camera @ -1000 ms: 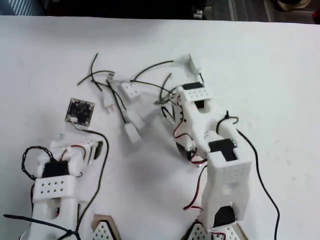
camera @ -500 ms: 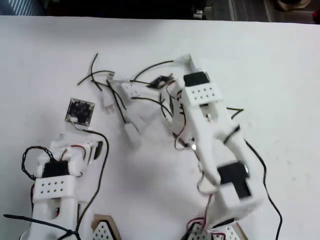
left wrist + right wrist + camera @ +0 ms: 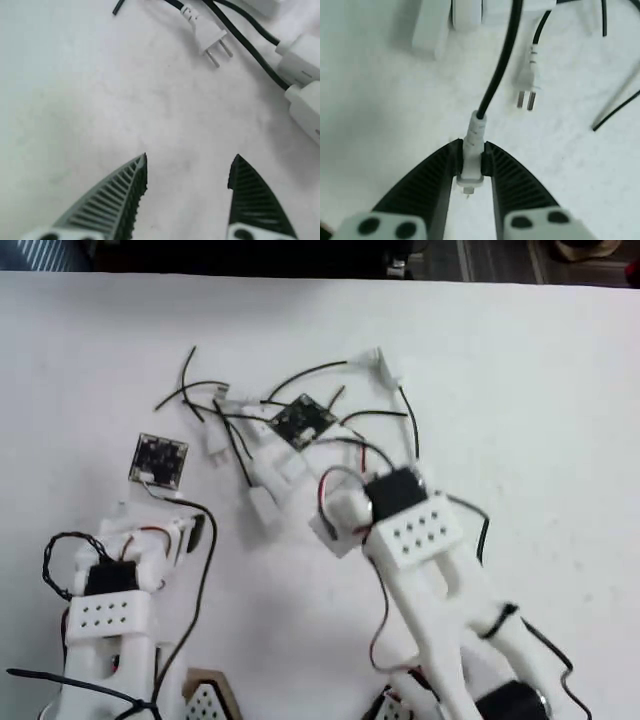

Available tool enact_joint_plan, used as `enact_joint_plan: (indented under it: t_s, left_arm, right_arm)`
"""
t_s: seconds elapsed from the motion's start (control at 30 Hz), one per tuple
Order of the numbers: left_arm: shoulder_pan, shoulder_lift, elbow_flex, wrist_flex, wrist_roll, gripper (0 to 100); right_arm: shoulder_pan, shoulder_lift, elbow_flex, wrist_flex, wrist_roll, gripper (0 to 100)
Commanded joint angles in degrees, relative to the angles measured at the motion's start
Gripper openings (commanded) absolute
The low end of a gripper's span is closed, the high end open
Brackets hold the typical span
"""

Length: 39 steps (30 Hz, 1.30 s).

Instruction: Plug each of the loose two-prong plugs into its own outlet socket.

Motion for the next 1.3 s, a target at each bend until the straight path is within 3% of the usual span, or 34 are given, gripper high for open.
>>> enact_joint_plan:
  t_s: [0.0, 0.2, 0.43, 1.0, 1.27]
  left_arm:
    - [0.04, -1.10, -0.97, -3.78, 0.53, 27]
    - [3.21, -1.10, -3.78, -5.27, 6.77, 27]
    - [9.01, -1.10, -8.44, -5.27, 9.85, 27]
    - [24.92, -1.19, -18.64, 7.12, 9.58, 27]
    - [25.71, -1.19, -19.25, 8.18, 9.58, 27]
  right_arm:
    - [-3.56, -7.25, 5.19, -10.86, -3.60, 1.7]
    - [-7.69, -13.14, 13.27, -24.48, -9.23, 1.7]
    - [-10.77, -15.78, 18.46, -31.08, -14.51, 1.7]
    - [-14.11, -26.42, 25.67, -30.73, -15.82, 1.7]
    - [-14.11, -26.33, 26.55, -30.81, -15.82, 1.7]
